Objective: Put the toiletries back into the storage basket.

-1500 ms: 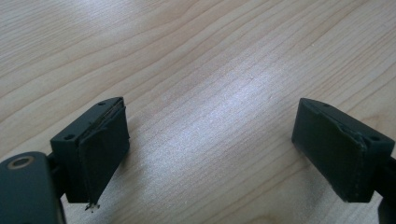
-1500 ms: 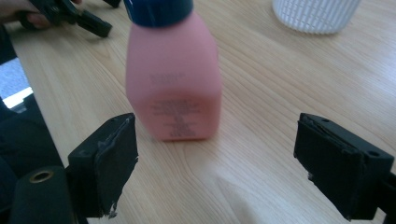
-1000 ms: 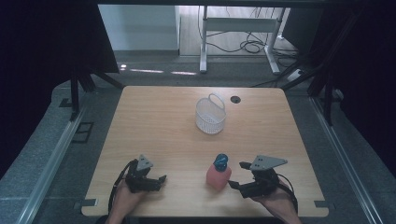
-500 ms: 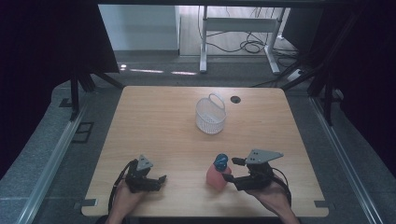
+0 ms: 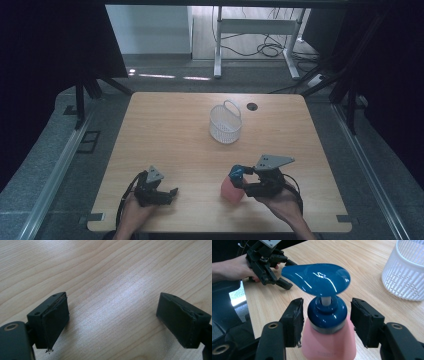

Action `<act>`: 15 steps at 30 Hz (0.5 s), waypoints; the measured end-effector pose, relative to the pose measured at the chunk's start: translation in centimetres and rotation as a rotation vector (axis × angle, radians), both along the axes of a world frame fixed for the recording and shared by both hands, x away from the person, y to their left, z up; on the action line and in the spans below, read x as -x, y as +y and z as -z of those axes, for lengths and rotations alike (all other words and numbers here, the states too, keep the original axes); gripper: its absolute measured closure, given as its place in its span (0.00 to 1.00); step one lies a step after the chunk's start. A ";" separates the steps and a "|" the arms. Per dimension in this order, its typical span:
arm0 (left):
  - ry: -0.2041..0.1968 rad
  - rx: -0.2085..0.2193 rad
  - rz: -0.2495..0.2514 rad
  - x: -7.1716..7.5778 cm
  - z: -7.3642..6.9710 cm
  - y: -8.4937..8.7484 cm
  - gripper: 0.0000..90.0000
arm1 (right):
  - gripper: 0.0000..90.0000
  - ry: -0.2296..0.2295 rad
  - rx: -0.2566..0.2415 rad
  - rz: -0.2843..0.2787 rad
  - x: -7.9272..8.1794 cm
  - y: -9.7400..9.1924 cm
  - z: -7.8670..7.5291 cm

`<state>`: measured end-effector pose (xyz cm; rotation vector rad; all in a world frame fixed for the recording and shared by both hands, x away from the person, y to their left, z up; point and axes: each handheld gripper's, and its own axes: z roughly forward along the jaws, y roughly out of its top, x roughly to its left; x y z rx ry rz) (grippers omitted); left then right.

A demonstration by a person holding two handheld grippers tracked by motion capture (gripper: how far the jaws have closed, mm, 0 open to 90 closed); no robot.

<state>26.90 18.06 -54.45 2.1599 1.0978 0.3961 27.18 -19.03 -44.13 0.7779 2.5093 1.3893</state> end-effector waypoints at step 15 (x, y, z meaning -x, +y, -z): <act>0.000 0.000 0.000 0.0 0.0 0.0 0.12 | 0.58 -0.034 0.045 -0.001 -0.1 0.9 0.1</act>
